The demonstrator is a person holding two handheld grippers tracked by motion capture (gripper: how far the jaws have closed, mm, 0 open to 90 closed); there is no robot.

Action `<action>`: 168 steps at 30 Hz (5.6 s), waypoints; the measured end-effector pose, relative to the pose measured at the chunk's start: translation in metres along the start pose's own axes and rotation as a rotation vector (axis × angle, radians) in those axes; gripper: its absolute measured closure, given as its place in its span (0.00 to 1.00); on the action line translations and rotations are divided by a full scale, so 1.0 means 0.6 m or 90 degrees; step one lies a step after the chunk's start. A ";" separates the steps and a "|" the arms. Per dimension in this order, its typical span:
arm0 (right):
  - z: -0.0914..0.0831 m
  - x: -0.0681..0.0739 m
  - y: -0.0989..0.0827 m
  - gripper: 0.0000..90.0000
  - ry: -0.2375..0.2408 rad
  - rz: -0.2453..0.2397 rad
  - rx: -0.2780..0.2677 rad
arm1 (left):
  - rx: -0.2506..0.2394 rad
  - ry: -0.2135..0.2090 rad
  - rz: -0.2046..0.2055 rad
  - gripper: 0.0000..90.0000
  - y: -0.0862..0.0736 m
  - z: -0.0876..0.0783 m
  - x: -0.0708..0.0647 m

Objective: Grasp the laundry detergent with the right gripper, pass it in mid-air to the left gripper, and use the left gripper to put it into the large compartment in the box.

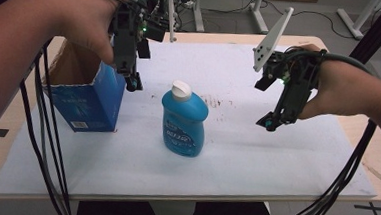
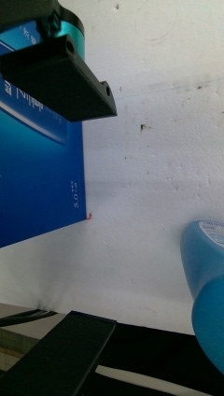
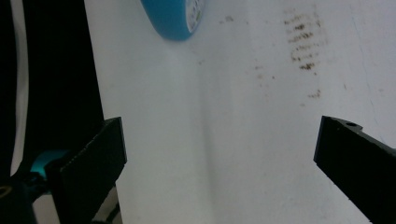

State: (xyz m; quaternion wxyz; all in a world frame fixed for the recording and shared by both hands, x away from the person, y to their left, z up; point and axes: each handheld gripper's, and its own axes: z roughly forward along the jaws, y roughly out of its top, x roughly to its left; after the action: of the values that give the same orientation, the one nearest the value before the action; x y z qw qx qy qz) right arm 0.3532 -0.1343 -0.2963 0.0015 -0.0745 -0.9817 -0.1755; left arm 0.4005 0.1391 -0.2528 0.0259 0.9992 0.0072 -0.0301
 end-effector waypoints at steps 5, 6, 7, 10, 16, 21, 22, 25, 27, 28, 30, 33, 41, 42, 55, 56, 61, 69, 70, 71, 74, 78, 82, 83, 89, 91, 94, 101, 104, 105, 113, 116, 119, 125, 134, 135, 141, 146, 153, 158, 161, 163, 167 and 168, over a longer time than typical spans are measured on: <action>0.017 0.018 0.004 0.02 0.008 0.002 -0.052 | 0.000 0.003 -0.002 0.02 -0.004 0.000 -0.004; 0.017 0.018 0.004 0.02 0.008 0.002 -0.052 | 0.000 0.003 -0.002 0.02 -0.004 0.000 -0.004; 0.021 0.019 0.004 0.01 0.008 0.001 -0.062 | 0.003 0.005 -0.002 0.02 -0.006 0.000 -0.004; 0.039 0.025 0.002 0.01 0.016 0.014 -0.094 | 0.002 0.005 -0.003 0.02 -0.007 0.001 -0.004; 0.064 0.030 -0.005 0.01 0.017 0.039 -0.135 | 0.003 0.004 0.004 0.02 -0.006 0.001 -0.005; 0.079 0.038 -0.006 0.01 0.011 0.054 -0.170 | 0.003 0.004 0.002 0.02 -0.006 0.003 -0.003; 0.082 0.040 -0.004 0.01 0.012 0.057 -0.180 | 0.003 0.004 0.003 0.02 -0.006 0.003 -0.003; 0.089 0.044 -0.002 0.01 0.009 0.064 -0.202 | 0.002 0.004 0.005 0.02 -0.005 0.003 -0.004; 0.094 0.046 0.000 0.01 0.009 0.067 -0.217 | 0.003 0.005 0.006 0.02 -0.005 0.003 -0.004; 0.097 0.047 0.002 0.01 0.011 0.068 -0.222 | 0.002 0.005 0.007 0.02 -0.005 0.003 -0.005; 0.104 0.049 0.004 0.01 0.014 0.070 -0.234 | 0.001 0.006 0.005 0.02 -0.006 0.003 -0.006; 0.114 0.052 0.007 0.01 0.016 0.070 -0.250 | 0.003 0.005 0.008 0.02 -0.007 0.004 -0.006; 0.137 0.054 0.013 0.01 0.029 0.087 -0.292 | 0.000 0.005 0.007 0.02 -0.010 0.006 -0.004; 0.140 0.054 0.013 0.01 0.029 0.088 -0.297 | 0.002 0.004 0.007 0.02 -0.010 0.006 -0.004; 0.170 0.055 0.025 0.02 0.030 0.099 -0.330 | 0.001 0.001 0.010 0.02 -0.010 0.010 0.000; 0.173 0.055 0.026 0.01 0.031 0.100 -0.332 | 0.002 0.001 0.010 0.02 -0.010 0.010 0.000; 0.185 0.057 0.032 0.01 0.031 0.103 -0.348 | 0.000 0.001 0.010 0.02 -0.012 0.010 0.001; 0.198 0.061 0.039 0.02 0.022 0.120 -0.385 | -0.001 0.001 0.012 0.02 -0.011 0.008 -0.002; 0.200 0.061 0.040 0.02 0.021 0.118 -0.390 | -0.001 0.001 0.011 0.02 -0.011 0.008 -0.002; 0.202 0.062 0.041 0.02 0.019 0.119 -0.394 | -0.001 0.003 0.010 0.02 -0.012 0.008 -0.002; 0.208 0.065 0.043 0.02 0.013 0.122 -0.405 | -0.001 0.003 0.010 0.02 -0.013 0.007 -0.002; 0.215 0.068 0.045 0.04 0.004 0.125 -0.420 | -0.001 0.003 0.010 0.02 -0.014 0.007 -0.002; 0.220 0.069 0.046 0.05 -0.009 0.127 -0.432 | 0.000 0.006 0.013 0.02 -0.015 0.007 -0.003; 0.221 0.070 0.046 0.06 -0.013 0.128 -0.435 | -0.001 0.007 0.013 0.02 -0.015 0.008 -0.003; 0.224 0.074 0.045 0.15 -0.030 0.124 -0.461 | 0.001 0.004 0.009 0.02 -0.017 0.009 -0.002; 0.225 0.074 0.046 0.15 -0.033 0.124 -0.465 | 0.003 0.004 0.009 0.02 -0.017 0.009 -0.002; 0.229 0.075 0.047 0.15 -0.035 0.122 -0.468 | 0.006 0.003 0.010 0.02 -0.016 0.010 -0.002; 0.231 0.076 0.048 0.19 -0.044 0.123 -0.478 | 0.006 0.003 0.006 0.02 -0.015 0.011 -0.002; 0.231 0.076 0.047 0.22 -0.049 0.124 -0.478 | 0.007 0.002 0.004 0.02 -0.015 0.011 -0.001; 0.231 0.076 0.046 0.25 -0.048 0.124 -0.482 | 0.007 0.002 0.003 0.02 -0.015 0.011 -0.001; 0.232 0.077 0.045 0.27 -0.047 0.123 -0.492 | 0.008 0.002 0.003 0.02 -0.013 0.012 -0.001; 0.233 0.078 0.045 0.29 -0.047 0.120 -0.494 | 0.008 0.001 0.003 0.02 -0.013 0.012 0.000; 0.236 0.078 0.045 0.30 -0.046 0.119 -0.492 | 0.010 0.000 0.002 0.02 -0.013 0.013 0.000; 0.237 0.078 0.045 0.33 -0.046 0.121 -0.496 | 0.011 0.000 0.004 0.02 -0.012 0.013 0.001; 0.237 0.081 0.045 0.39 -0.049 0.113 -0.504 | 0.013 -0.002 0.000 0.02 -0.010 0.015 0.000; 0.237 0.081 0.045 0.40 -0.050 0.113 -0.503 | 0.012 -0.001 0.000 0.02 -0.010 0.015 0.000; 0.238 0.082 0.044 0.43 -0.051 0.106 -0.511 | 0.015 -0.001 0.000 0.02 -0.010 0.016 0.001; 0.239 0.084 0.045 0.48 -0.065 0.098 -0.515 | 0.016 -0.001 -0.002 0.02 -0.009 0.016 -0.001; 0.235 0.085 0.046 0.51 -0.076 0.086 -0.514 | 0.013 0.002 0.007 0.02 -0.006 0.009 -0.010; 0.226 0.084 0.048 0.52 -0.062 0.081 -0.511 | 0.013 0.004 0.014 0.02 -0.003 0.003 -0.019; 0.217 0.083 0.055 0.51 -0.052 0.073 -0.509 | 0.009 0.005 0.019 0.02 0.002 -0.004 -0.026; 0.211 0.082 0.061 0.51 -0.049 0.064 -0.502 | 0.009 0.007 0.024 0.02 0.005 -0.009 -0.030; 0.201 0.080 0.071 0.52 -0.036 0.055 -0.494 | 0.011 0.004 0.035 0.02 0.014 -0.020 -0.045; 0.201 0.080 0.071 0.52 -0.036 0.055 -0.494 | 0.009 0.003 0.039 0.02 0.016 -0.022 -0.049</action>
State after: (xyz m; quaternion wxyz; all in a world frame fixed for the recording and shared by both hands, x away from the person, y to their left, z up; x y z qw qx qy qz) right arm 0.3147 -0.0461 -0.3935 -0.0465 -0.1158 -0.8380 -0.5311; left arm 0.3720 0.1296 -0.2371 0.0194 0.9992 -0.0235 -0.0269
